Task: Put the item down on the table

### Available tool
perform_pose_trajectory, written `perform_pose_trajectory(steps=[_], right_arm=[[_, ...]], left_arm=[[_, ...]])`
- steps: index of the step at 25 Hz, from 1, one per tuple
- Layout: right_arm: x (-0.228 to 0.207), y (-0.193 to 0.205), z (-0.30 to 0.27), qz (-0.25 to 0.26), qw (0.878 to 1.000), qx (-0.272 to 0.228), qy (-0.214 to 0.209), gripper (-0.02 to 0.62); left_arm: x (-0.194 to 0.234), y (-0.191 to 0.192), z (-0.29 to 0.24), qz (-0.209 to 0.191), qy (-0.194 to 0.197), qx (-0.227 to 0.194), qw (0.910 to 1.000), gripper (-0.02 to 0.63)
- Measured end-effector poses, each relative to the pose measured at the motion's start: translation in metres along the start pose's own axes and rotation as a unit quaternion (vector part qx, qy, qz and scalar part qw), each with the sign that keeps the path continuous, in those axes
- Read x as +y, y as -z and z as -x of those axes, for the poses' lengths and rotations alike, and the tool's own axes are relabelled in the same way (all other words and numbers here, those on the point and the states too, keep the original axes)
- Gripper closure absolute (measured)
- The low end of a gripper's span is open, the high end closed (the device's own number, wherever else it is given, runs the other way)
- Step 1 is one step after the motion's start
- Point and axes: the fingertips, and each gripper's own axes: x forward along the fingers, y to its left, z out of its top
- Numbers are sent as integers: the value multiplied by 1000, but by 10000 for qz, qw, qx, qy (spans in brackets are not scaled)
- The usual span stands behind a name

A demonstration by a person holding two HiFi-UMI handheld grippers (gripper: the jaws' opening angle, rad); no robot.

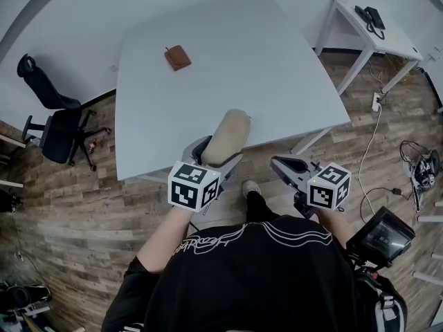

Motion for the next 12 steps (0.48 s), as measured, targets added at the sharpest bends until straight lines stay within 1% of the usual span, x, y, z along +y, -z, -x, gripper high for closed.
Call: perform_pose_trajectory(steps=[5,8,10,12], right_arm=[[-52,-17,-24,-201,9997,121,20,586],[-65,-21,-38,-227,9996,188,6,586],[-70,-19,-42,-213,9995,234,-1,586],[-86,-21,-48,-193,9994,297,24,586]], left_arm=[[35,-16,-50,22,-72,94,9999,216],[52,-16,-66,16,-67,186,9998,216],[57,-15,-71,-33,-134,183,9997,216],[69,-16,-88,-49,-210,215,9995,216]])
